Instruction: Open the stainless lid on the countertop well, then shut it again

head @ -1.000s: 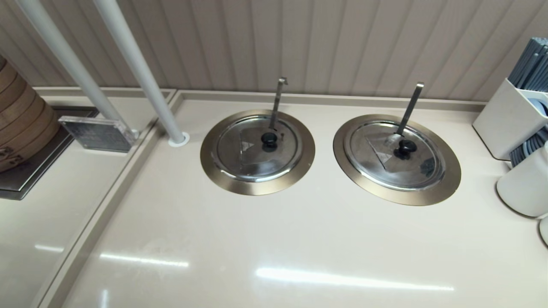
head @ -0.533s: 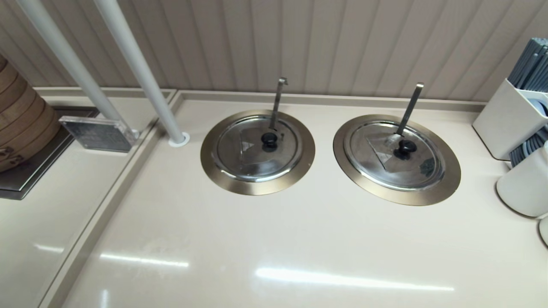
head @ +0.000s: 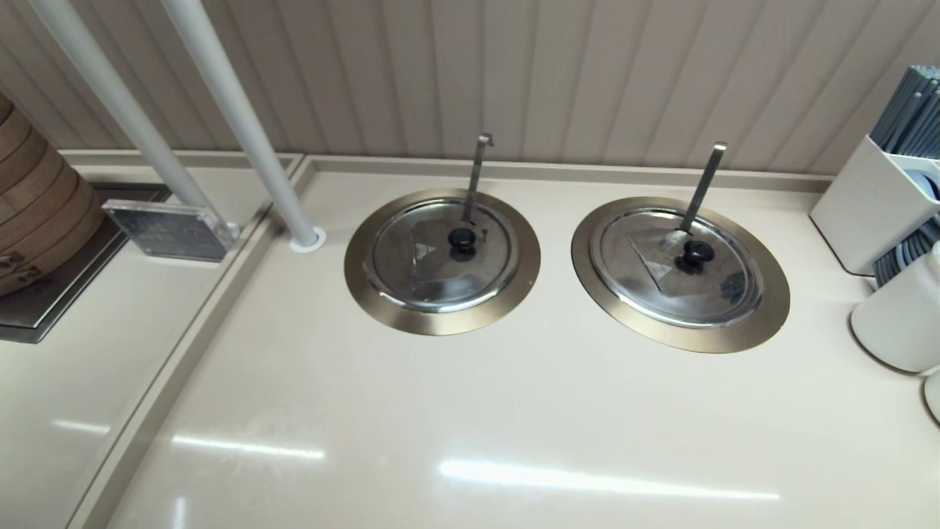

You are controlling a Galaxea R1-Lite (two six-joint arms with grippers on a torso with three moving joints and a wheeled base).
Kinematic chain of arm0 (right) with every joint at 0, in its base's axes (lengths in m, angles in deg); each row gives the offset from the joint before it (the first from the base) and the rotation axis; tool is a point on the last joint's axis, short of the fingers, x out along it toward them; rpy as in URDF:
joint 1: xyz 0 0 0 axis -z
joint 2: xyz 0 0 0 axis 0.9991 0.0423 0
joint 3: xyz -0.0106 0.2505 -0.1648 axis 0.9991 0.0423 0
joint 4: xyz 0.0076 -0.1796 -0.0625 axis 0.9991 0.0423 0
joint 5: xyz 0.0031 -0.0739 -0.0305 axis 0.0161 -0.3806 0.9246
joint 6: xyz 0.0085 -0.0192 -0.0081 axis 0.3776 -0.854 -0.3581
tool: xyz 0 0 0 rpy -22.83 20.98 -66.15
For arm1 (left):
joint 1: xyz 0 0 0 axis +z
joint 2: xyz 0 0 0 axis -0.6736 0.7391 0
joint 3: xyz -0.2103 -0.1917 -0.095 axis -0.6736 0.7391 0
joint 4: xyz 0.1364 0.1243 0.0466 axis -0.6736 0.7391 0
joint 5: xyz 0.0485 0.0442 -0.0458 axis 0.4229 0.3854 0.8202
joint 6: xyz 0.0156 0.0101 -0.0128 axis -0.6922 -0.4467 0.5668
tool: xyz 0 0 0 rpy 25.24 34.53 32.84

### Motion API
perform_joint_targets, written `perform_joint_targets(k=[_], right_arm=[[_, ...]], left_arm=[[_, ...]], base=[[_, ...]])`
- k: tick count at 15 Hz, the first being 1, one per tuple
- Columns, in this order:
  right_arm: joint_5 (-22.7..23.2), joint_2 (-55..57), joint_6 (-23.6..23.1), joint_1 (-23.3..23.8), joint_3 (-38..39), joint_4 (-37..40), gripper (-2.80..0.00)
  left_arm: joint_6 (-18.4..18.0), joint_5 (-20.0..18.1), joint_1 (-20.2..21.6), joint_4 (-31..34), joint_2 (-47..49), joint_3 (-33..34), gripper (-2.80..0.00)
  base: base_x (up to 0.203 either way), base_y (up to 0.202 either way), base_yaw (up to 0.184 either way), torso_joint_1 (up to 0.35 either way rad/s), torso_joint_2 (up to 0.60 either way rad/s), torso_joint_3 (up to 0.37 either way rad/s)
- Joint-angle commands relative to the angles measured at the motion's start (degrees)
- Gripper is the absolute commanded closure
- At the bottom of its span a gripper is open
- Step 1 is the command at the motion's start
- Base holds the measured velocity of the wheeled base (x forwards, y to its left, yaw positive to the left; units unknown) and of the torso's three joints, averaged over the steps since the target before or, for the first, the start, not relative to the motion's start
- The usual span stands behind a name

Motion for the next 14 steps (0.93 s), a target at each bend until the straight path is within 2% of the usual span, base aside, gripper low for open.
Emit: perform_joint_targets(k=[1, 4, 7, 12, 14], right_arm=[[-0.02, 0.09, 0.03, 0.01, 0.35, -0.04, -2.8], [-0.02, 0.09, 0.03, 0.01, 0.35, -0.04, -2.8], [-0.02, 0.09, 0.03, 0.01, 0.35, -0.04, -2.8], [-0.02, 0.09, 0.03, 0.01, 0.36, -0.04, -2.8], [-0.02, 0.09, 0.03, 0.01, 0.35, -0.04, -2.8]], left_arm=[[0.23, -0.9, -0.17, 0.82, -3.31, 2.28, 0.0], [1.41, -4.53, -0.18, -0.17, -3.26, 2.78, 0.0], [1.94, -5.54, -0.18, -0.17, -3.33, 2.88, 0.0], [3.88, -12.45, -0.24, -1.84, -3.32, 5.79, 0.0], [4.47, -12.46, -0.26, -3.65, -3.33, 6.4, 0.0]], base=[[0.0, 0.0, 0.0, 0.0, 0.0, 0.0], [0.0, 0.0, 0.0, 0.0, 0.0, 0.0], [0.0, 0.0, 0.0, 0.0, 0.0, 0.0], [0.0, 0.0, 0.0, 0.0, 0.0, 0.0], [0.0, 0.0, 0.0, 0.0, 0.0, 0.0]])
